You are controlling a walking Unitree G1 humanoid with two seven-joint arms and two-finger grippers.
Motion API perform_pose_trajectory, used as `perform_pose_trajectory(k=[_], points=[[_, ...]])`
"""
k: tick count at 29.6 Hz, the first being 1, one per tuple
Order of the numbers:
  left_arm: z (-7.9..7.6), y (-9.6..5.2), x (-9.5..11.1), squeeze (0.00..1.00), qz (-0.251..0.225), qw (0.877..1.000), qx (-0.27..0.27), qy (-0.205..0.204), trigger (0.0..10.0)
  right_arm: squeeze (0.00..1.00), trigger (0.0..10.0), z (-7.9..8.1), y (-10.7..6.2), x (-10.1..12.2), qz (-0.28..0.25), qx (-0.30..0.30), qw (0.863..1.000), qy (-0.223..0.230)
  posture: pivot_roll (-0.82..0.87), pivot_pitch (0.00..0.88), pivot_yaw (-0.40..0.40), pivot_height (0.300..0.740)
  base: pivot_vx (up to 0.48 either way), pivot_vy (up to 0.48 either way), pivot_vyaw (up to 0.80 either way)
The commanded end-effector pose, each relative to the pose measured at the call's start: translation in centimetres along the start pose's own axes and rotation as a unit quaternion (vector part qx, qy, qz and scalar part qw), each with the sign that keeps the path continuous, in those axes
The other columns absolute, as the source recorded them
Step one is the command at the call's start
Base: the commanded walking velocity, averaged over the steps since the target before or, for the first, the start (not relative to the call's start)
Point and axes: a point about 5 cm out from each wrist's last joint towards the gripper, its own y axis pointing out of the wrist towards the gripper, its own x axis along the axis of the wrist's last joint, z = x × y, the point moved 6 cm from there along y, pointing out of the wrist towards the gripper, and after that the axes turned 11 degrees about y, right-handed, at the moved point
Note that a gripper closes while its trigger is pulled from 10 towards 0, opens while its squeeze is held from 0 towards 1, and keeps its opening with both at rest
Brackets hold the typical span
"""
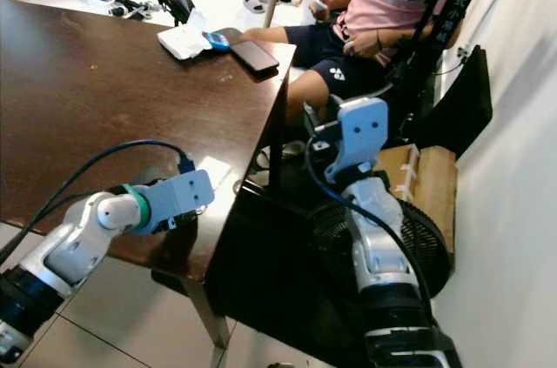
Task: Hang keys on a hook
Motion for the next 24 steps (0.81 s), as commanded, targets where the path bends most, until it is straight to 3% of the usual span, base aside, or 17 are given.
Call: perform_pose_trajectory(k=[1,2,3,4,7,8,19,22,23,24], points=[[-0.3,0.1,-0.5,0.0,0.008,1.0,-0.006,0.009,7.8,0.0,10.0,0.1,0.1,-0.1,-0.001,0.0,1.0,0.0,0.08,0.0,0.1,0.74,0.0,0.0,0.0],[-0.4,0.2,-0.5,0.0,0.009,1.0,-0.005,0.01,6.6,0.0,10.0,0.0,0.1,-0.1,-0.001,0.0,1.0,0.0,0.08,0.0,0.1,0.74,0.0,0.0,0.0],[-0.4,0.2,-0.5,0.0,0.009,1.0,-0.005,0.01,4.5,0.0,10.0,0.0,0.1,-0.1,-0.001,0.0,1.0,0.0,0.08,0.0,0.1,0.74,0.0,0.0,0.0],[-0.3,0.2,-0.6,0.0,0.01,1.0,-0.004,0.01,3.4,0.0,10.0,0.0,0.1,-0.1,-0.001,0.0,1.0,0.0,0.08,0.0,0.101,0.74,0.0,0.0,0.0],[-0.2,0.3,-0.6,0.0,0.01,1.0,-0.003,0.011,3.4,0.0,10.0,0.0,0.1,-0.1,-0.001,0.0,1.0,0.0,0.08,0.0,0.101,0.74,0.0,0.0,0.0],[-0.2,0.3,-0.7,0.0,0.011,1.0,-0.001,0.011,0.0,0.0,10.0,0.0,0.1,-0.1,-0.002,-0.001,1.0,0.001,0.08,0.0,0.102,0.74,0.0,0.0,0.0],[0.2,0.4,-1.0,0.0,0.016,1.0,0.006,0.009,0.0,0.0,10.0,0.1,0.0,-0.1,-0.004,-0.002,1.0,0.004,0.08,0.0,0.105,0.74,0.0,0.0,0.0],[1.1,0.0,-0.7,0.0,0.004,1.0,0.026,-0.009,0.0,0.0,10.0,0.1,0.0,-0.1,-0.005,-0.003,1.0,0.005,0.08,0.0,0.105,0.74,0.0,0.0,0.0],[2.3,-0.5,0.7,0.0,-0.035,0.997,0.048,-0.043,0.0,0.0,10.0,0.1,0.0,-0.1,-0.006,-0.003,1.0,0.005,0.08,0.0,0.105,0.74,0.0,0.0,0.0],[2.3,-0.5,0.7,0.0,-0.035,0.997,0.048,-0.043,0.0,0.0,10.0,0.1,0.0,-0.1,-0.006,-0.003,1.0,0.005,0.08,0.0,0.105,0.74,0.0,0.0,0.0]])
